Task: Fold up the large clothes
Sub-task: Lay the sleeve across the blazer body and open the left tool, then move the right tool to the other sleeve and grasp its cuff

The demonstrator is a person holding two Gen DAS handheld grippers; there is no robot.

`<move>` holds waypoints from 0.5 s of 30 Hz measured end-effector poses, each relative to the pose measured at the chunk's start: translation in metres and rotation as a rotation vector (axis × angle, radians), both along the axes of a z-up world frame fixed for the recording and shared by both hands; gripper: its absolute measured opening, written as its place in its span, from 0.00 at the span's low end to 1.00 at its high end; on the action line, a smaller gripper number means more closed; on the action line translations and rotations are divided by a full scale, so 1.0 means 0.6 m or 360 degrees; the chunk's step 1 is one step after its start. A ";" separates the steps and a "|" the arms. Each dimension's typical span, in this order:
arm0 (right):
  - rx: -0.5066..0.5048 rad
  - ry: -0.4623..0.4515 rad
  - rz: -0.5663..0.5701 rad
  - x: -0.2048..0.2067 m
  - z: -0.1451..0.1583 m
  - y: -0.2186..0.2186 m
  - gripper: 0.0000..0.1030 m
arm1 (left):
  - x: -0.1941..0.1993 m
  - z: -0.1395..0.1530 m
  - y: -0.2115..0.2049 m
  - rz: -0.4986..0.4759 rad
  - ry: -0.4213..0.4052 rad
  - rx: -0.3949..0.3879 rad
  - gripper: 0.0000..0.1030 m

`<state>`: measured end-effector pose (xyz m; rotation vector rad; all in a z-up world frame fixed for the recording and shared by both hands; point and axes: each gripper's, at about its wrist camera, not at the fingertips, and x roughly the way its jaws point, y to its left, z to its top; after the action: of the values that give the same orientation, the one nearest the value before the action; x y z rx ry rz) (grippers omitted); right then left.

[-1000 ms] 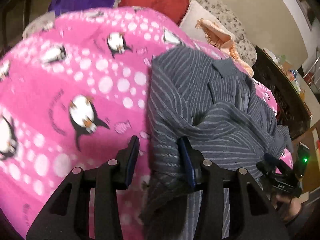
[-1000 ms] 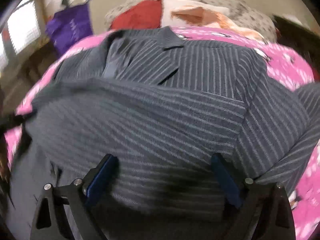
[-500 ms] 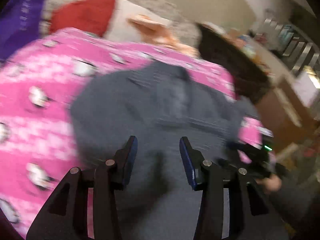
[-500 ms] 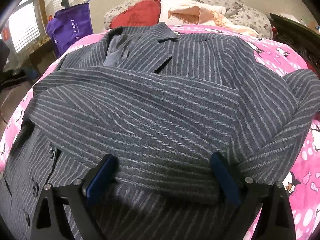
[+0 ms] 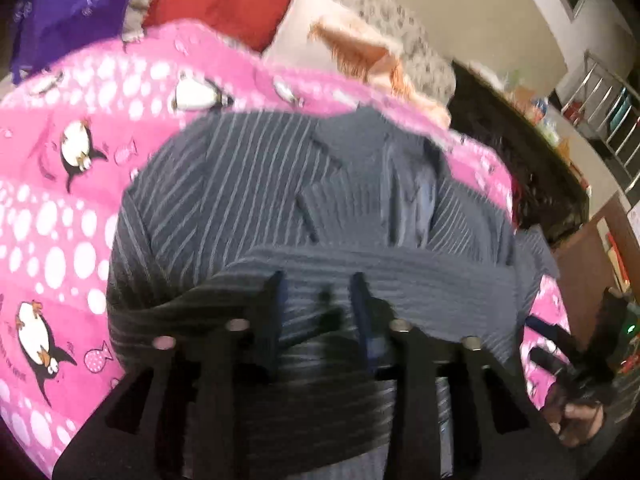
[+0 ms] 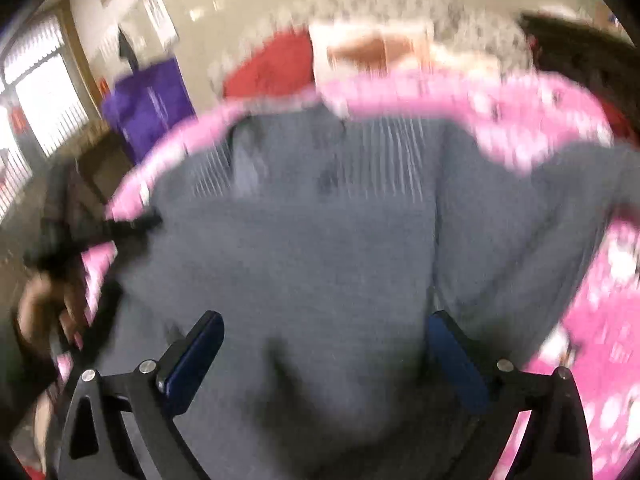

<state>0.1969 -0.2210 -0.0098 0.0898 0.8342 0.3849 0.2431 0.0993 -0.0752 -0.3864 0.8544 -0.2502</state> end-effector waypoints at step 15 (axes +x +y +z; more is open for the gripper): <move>-0.0097 0.0054 0.0053 0.088 -0.018 0.041 0.98 | -0.023 -0.026 -0.013 0.0149 0.0042 0.0138 0.49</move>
<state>0.2500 -0.1962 -0.0207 0.0259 0.8814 0.3896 0.2295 0.0916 -0.0907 -0.3483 0.8679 -0.1210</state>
